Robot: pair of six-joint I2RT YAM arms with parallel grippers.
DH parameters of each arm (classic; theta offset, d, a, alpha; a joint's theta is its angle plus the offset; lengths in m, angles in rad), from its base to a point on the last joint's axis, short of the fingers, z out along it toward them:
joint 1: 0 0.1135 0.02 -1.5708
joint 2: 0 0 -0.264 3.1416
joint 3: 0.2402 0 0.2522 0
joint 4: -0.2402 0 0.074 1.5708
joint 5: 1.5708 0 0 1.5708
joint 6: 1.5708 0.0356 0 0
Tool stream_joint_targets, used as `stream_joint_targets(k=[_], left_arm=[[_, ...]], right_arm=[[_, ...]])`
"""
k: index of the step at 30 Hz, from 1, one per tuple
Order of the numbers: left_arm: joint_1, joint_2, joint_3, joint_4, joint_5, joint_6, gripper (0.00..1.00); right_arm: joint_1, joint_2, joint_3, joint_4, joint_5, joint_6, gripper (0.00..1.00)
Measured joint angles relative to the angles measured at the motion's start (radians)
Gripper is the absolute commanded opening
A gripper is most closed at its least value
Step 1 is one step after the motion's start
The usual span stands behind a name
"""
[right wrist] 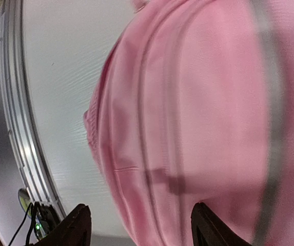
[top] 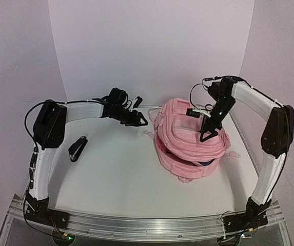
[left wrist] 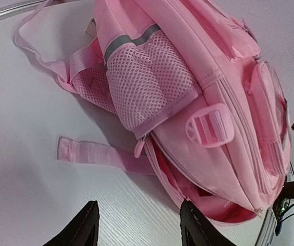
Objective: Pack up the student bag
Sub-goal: Zip the student bag at the center of the board.
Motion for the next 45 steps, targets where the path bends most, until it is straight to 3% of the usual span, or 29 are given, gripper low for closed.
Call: stream_joint_targets(k=[6, 14, 29, 32, 38, 45], left_arm=[[0.0, 0.184, 0.173, -0.023, 0.049, 0.033, 0.48], [0.0, 0.262, 0.208, -0.006, 0.102, 0.024, 0.46], [-0.031, 0.374, 0.378, 0.006, 0.137, 0.026, 0.43], [-0.035, 0.399, 0.414, 0.006, 0.143, 0.025, 0.37], [-0.038, 0.419, 0.419, 0.013, 0.161, 0.023, 0.16], [-0.043, 0.386, 0.329, 0.067, 0.154, 0.025, 0.06]], right_arm=[[-0.109, 0.09, 0.205, 0.03, -0.049, 0.185, 0.72], [-0.291, 0.271, 0.293, 0.058, -0.009, 0.387, 0.79], [-0.284, 0.282, 0.264, 0.062, 0.051, 0.494, 0.85], [-0.283, 0.284, 0.264, 0.063, 0.062, 0.499, 0.85], [-0.28, 0.287, 0.253, 0.071, 0.072, 0.502, 0.85], [-0.28, 0.287, 0.225, 0.095, 0.069, 0.507, 0.81]])
